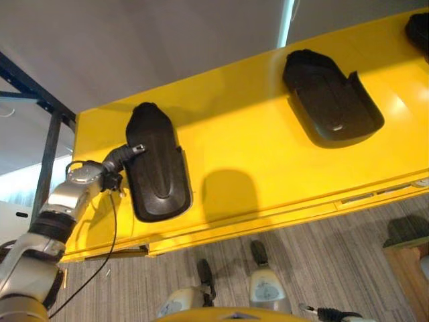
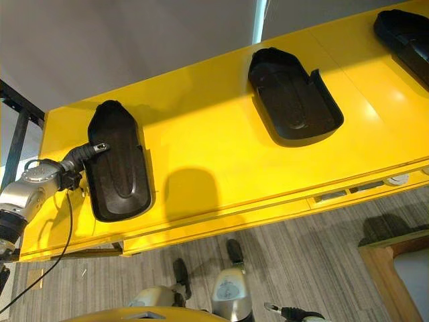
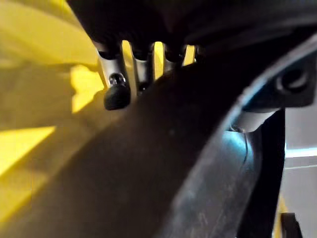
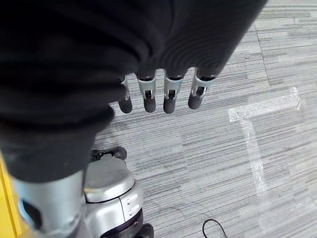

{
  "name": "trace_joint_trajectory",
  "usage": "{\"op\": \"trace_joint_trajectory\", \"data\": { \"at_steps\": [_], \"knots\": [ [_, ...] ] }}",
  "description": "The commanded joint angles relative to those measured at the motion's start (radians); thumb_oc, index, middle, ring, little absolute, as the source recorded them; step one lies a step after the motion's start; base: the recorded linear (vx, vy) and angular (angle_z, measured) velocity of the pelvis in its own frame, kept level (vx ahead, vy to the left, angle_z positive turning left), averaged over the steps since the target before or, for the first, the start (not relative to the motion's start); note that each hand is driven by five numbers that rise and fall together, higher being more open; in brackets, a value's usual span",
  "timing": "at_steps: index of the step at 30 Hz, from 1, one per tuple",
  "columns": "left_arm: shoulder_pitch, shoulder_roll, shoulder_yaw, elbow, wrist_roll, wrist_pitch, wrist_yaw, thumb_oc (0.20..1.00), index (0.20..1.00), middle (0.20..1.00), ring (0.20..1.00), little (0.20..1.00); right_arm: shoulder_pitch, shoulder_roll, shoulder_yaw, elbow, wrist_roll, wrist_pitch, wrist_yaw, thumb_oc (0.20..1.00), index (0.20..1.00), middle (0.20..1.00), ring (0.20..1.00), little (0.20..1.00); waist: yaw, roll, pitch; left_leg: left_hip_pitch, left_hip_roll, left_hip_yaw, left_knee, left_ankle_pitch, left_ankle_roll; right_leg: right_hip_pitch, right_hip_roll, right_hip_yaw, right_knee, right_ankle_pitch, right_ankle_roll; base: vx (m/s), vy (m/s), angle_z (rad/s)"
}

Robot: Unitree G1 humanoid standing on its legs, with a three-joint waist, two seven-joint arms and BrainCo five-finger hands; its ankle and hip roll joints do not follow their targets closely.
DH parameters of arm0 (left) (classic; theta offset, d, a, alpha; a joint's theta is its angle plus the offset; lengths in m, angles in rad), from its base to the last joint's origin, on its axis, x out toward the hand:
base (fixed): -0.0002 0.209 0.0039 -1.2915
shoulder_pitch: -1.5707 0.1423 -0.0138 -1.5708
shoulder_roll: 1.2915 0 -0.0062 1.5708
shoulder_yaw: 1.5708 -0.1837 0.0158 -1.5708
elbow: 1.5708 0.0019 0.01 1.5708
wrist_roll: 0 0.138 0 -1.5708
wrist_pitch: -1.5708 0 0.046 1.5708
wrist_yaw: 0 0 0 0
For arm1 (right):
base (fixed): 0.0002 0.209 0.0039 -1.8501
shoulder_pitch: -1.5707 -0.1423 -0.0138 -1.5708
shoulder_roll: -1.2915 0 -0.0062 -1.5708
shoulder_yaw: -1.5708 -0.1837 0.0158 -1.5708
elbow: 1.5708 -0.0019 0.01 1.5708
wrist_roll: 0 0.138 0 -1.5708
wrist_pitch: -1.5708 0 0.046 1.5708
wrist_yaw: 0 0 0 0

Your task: Move parts from the plastic box to the shelf.

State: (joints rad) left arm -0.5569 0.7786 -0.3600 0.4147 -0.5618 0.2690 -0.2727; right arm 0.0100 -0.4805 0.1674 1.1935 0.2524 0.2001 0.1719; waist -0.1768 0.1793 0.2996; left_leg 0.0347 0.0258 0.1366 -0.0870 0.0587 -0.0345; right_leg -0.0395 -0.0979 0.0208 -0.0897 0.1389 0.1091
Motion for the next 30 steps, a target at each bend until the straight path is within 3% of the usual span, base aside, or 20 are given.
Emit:
{"op": "trace_joint_trajectory", "data": {
  "at_steps": [1, 5, 6, 7, 8, 15, 18, 21, 24, 26, 30],
  "knots": [
    [-0.134, 0.087, -0.037, 0.083, 0.112, -0.002, 0.014, 0.2, 0.2, 0.2, 0.2, 0.2, -0.025, 0.004, 0.042, 0.025, 0.056, 0.014, 0.021, 1.0, 1.0, 1.0, 1.0, 1.0, -0.023, -0.037, 0.006, 0.009, 0.003, 0.046, 0.0, -0.09, -0.02, 0.023, -0.017, -0.023, 0.002, -0.125, 0.01, 0.0, 0.0, 0.0],
    [-0.168, 0.084, -0.059, 0.112, 0.094, -0.006, 0.061, 0.2, 0.2, 0.2, 0.2, 0.2, -0.034, 0.007, 0.052, 0.021, 0.037, 0.027, 0.027, 1.0, 1.0, 1.0, 1.0, 1.0, -0.027, -0.04, 0.014, 0.001, 0.007, 0.05, 0.0, -0.086, -0.024, 0.016, -0.014, -0.02, 0.002, -0.123, 0.011, -0.02, -0.01, -0.01],
    [-0.181, 0.082, -0.061, 0.132, 0.074, -0.011, 0.063, 0.454, 0.454, 0.454, 0.454, 0.454, -0.035, 0.01, 0.057, 0.023, 0.041, 0.024, 0.026, 1.0, 1.0, 1.0, 1.0, 1.0, -0.028, -0.043, 0.015, -0.001, 0.008, 0.051, 0.0, -0.086, -0.024, 0.013, -0.014, -0.02, 0.002, -0.122, 0.012, -0.04, -0.04, -0.02],
    [-0.188, 0.079, -0.061, 0.142, 0.064, -0.012, 0.064, 0.567, 0.567, 0.567, 0.567, 0.567, -0.035, 0.011, 0.061, 0.024, 0.047, 0.022, 0.024, 1.0, 1.0, 1.0, 1.0, 1.0, -0.028, -0.045, 0.016, -0.002, 0.009, 0.051, 0.0, -0.086, -0.023, 0.012, -0.013, -0.021, 0.002, -0.122, 0.011, -0.04, -0.055, -0.02],
    [-0.199, 0.073, -0.061, 0.159, 0.05, -0.011, 0.057, 1.0, 1.0, 1.0, 1.0, 1.0, -0.036, 0.014, 0.067, 0.024, 0.061, 0.018, 0.02, 1.0, 1.0, 1.0, 1.0, 1.0, -0.028, -0.05, 0.019, -0.004, 0.011, 0.051, 0.0, -0.086, -0.023, 0.011, -0.011, -0.021, 0.002, -0.122, 0.01, -0.04, -0.06, -0.03],
    [-0.183, 0.029, -0.041, 0.229, 0.087, 0.072, 0.087, 1.0, 1.0, 1.0, 1.0, 1.0, -0.036, 0.033, 0.071, 0.019, 0.049, 0.015, 0.013, 1.0, 1.0, 1.0, 1.0, 1.0, -0.027, -0.068, 0.017, -0.001, 0.024, 0.054, 0.0, -0.083, -0.026, 0.015, 0.002, -0.026, 0.002, -0.125, 0.006, -0.03, -0.05, -0.02],
    [-0.175, 0.024, -0.044, 0.223, 0.083, 0.069, 0.101, 1.0, 1.0, 1.0, 1.0, 1.0, -0.037, 0.038, 0.074, 0.022, 0.047, 0.012, 0.012, 1.0, 1.0, 1.0, 1.0, 1.0, -0.023, -0.069, 0.012, 0.002, 0.026, 0.054, 0.0, -0.083, -0.027, 0.021, 0.004, -0.03, 0.002, -0.128, 0.005, -0.01, -0.012, 0.0],
    [-0.144, -0.002, -0.029, 0.18, 0.059, 0.039, 0.124, 1.0, 1.0, 1.0, 1.0, 1.0, -0.04, 0.049, 0.073, 0.027, 0.051, 0.004, 0.011, 1.0, 1.0, 1.0, 1.0, 1.0, -0.012, -0.07, -0.002, 0.01, 0.029, 0.053, 0.0, -0.085, -0.028, 0.036, 0.006, -0.038, 0.002, -0.135, 0.002, -0.02, -0.023, 0.0],
    [-0.112, -0.017, -0.005, 0.116, 0.102, -0.036, 0.25, 1.0, 1.0, 1.0, 1.0, 1.0, -0.038, 0.067, 0.073, 0.035, 0.052, -0.002, 0.011, 1.0, 1.0, 1.0, 1.0, 1.0, -0.001, -0.071, -0.02, 0.023, 0.031, 0.051, 0.0, -0.087, -0.032, 0.055, 0.008, -0.047, 0.002, -0.142, 0.002, 0.0, -0.015, 0.04],
    [-0.09, -0.025, 0.035, 0.043, 0.024, -0.078, 0.333, 1.0, 1.0, 1.0, 1.0, 1.0, -0.033, 0.083, 0.075, 0.04, 0.059, -0.005, 0.005, 1.0, 1.0, 1.0, 1.0, 1.0, 0.012, -0.076, -0.039, 0.031, 0.032, 0.048, 0.0, -0.089, -0.035, 0.072, 0.008, -0.055, 0.002, -0.149, 0.0, 0.0, -0.039, 0.05],
    [-0.041, -0.07, 0.104, -0.085, 0.007, -0.122, 0.414, 1.0, 1.0, 1.0, 1.0, 1.0, -0.026, 0.111, 0.075, 0.05, 0.062, -0.012, -0.003, 1.0, 1.0, 1.0, 1.0, 1.0, 0.035, -0.085, -0.067, 0.042, 0.037, 0.04, 0.0, -0.09, -0.04, 0.1, 0.01, -0.072, 0.002, -0.159, -0.005, -0.05, -0.055, 0.07]
  ]
}}
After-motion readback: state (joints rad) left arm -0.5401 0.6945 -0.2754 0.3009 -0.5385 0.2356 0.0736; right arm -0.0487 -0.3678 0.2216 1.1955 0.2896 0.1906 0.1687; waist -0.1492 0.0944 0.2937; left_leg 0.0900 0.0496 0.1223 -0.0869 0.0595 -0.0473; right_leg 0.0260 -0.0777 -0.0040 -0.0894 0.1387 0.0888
